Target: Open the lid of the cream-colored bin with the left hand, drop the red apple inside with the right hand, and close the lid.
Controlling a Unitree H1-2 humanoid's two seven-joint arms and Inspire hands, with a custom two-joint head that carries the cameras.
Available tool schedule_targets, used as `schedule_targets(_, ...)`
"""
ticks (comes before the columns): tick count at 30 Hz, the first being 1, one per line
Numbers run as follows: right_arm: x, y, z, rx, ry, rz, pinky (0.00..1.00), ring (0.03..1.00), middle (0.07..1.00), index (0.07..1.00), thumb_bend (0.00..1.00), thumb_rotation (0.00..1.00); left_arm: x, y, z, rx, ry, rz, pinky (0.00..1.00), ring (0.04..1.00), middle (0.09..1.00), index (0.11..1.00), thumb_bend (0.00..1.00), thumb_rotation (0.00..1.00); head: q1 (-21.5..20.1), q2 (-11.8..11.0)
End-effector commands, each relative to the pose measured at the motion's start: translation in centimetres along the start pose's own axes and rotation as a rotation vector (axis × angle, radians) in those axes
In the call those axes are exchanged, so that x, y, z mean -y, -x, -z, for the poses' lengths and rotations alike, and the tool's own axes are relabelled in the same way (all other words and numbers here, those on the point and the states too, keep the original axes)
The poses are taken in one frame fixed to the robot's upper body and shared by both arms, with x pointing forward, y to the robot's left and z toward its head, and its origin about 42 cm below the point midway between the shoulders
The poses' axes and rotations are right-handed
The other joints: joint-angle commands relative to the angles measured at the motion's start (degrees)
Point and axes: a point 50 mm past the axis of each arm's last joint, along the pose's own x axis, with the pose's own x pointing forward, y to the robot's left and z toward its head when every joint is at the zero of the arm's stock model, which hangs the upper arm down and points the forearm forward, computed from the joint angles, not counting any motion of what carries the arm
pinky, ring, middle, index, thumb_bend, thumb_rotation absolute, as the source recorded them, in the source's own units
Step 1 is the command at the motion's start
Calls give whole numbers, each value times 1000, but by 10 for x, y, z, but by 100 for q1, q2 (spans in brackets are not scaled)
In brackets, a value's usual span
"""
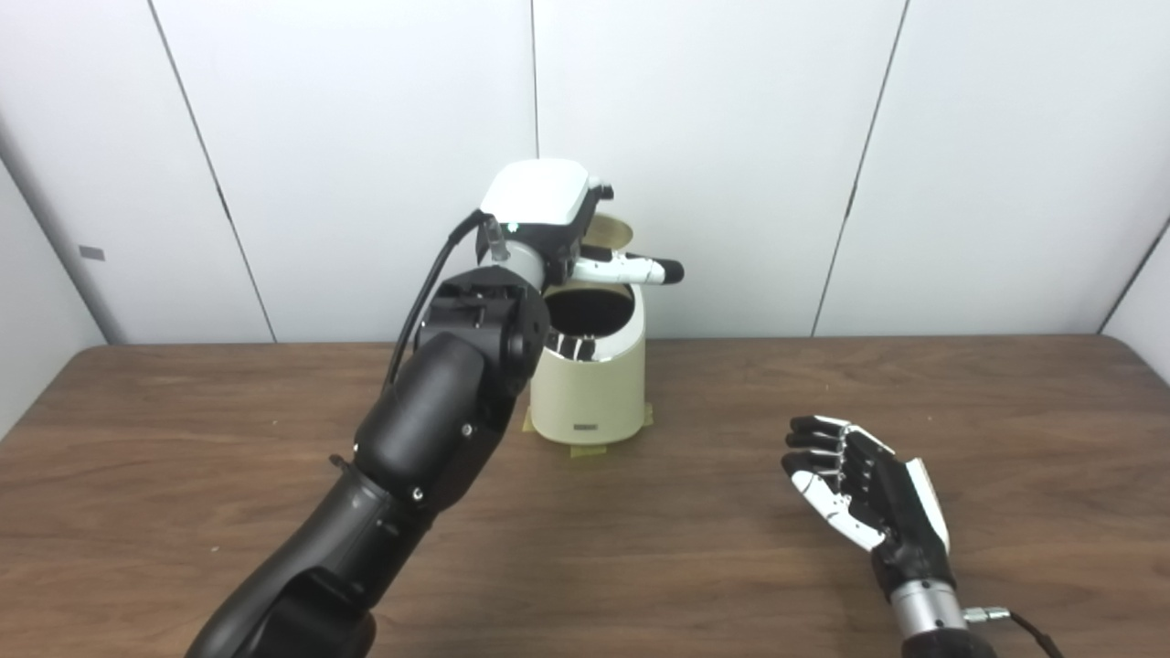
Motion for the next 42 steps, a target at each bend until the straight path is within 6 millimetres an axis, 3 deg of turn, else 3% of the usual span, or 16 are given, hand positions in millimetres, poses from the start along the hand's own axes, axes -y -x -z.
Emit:
schedule_targets(1,2,-10,-16,73,2,2,521,637,673,667,245,390,-25,3,-6,18,-5,-81,1000,990,839,799,1000,941,-15,3)
schedule_targets(4,1,-10,-16,79,0,6,517,633,669,665,247,382,-19,9,-6,28,0,-67,1000,983,838,772,1000,948,-28,6)
schedule_targets(6,0,-10,-16,75,-2,12,513,629,667,661,252,376,-15,15,-6,38,5,-65,1000,953,753,773,1000,959,-35,12)
schedule_targets(8,0,-10,-17,72,-9,14,513,629,667,660,256,376,-10,23,-7,60,29,-73,1000,943,729,770,1000,948,-50,15)
schedule_targets(16,1,-10,-18,71,-10,11,529,640,677,670,247,392,16,60,-13,126,64,-40,1000,944,788,768,1000,943,-49,34)
schedule_targets(22,2,-10,-18,69,2,6,514,630,672,668,240,389,30,75,-14,129,76,-11,1000,942,803,765,1000,949,-52,48)
schedule_targets(30,2,-10,-19,65,3,4,508,627,669,664,245,379,46,83,-10,103,83,44,1000,935,817,774,1000,927,-74,73)
schedule_targets(42,1,-9,-22,46,0,9,507,621,672,671,252,379,61,77,5,62,112,92,1000,945,823,790,1000,903,-99,84)
